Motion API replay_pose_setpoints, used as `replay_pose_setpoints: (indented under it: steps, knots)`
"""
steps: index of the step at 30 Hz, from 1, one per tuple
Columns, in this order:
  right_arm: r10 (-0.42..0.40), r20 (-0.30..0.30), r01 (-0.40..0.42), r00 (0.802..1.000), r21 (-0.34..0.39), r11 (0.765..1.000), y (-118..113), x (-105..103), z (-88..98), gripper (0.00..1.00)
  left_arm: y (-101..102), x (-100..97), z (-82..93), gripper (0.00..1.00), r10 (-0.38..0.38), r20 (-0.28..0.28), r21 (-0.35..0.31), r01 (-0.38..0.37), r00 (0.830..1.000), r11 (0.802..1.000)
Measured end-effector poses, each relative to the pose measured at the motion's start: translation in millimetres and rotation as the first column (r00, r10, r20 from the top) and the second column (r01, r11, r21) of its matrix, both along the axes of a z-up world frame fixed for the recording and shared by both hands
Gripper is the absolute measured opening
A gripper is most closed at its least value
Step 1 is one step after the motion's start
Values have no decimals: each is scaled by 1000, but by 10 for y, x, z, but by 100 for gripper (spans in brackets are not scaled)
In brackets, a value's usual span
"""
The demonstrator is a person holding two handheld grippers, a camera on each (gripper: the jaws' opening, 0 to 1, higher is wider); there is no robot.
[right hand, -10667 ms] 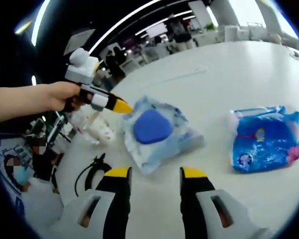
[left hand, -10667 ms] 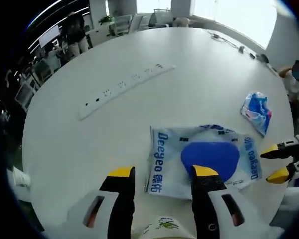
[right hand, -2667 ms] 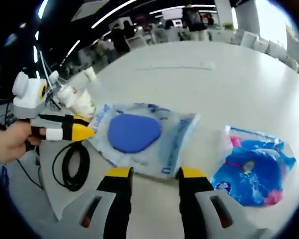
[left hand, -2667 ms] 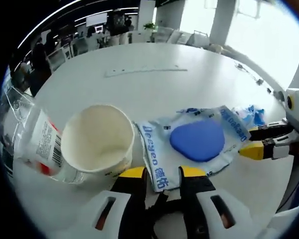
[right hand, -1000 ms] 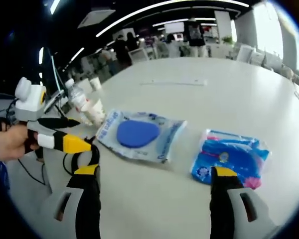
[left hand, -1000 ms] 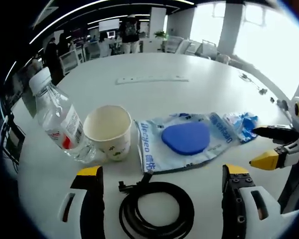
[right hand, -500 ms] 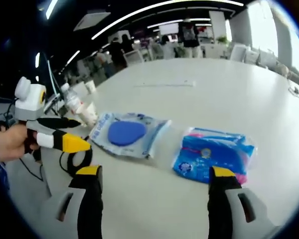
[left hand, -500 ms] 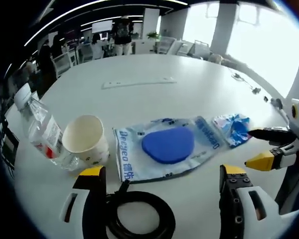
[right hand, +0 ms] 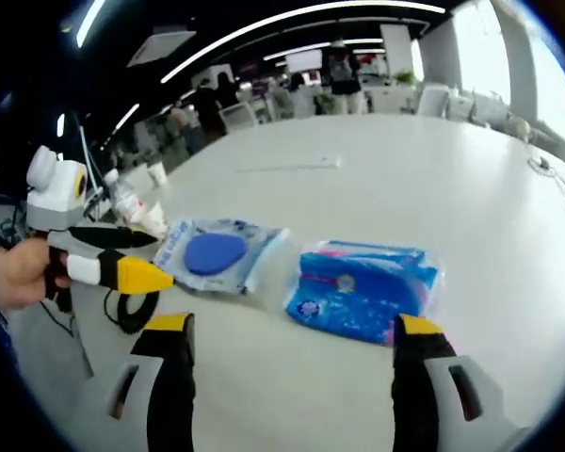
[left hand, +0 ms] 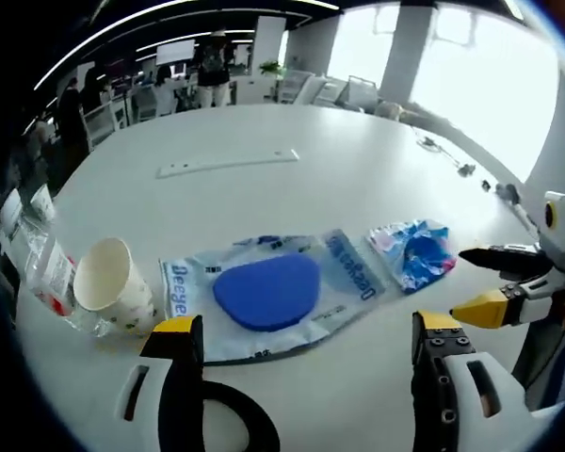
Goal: Arrange the tabletop items into an orderly group along one side of the table until the central work area is clear of visible clutter.
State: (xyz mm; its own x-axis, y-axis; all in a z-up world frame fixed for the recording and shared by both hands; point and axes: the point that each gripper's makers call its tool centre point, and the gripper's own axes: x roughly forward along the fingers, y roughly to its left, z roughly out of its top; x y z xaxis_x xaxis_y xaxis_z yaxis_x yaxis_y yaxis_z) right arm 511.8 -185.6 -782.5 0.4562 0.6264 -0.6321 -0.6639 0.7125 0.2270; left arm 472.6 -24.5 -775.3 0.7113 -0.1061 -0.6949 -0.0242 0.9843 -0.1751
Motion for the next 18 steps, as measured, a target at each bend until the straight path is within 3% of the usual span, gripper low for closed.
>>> replay_pose_setpoints:
  steps: [18]
  knots:
    - [-43, 3, 43, 999, 0, 999, -286, 135, 8, 83, -437, 154, -1, 86, -76, 8, -31, 76, 997, 997]
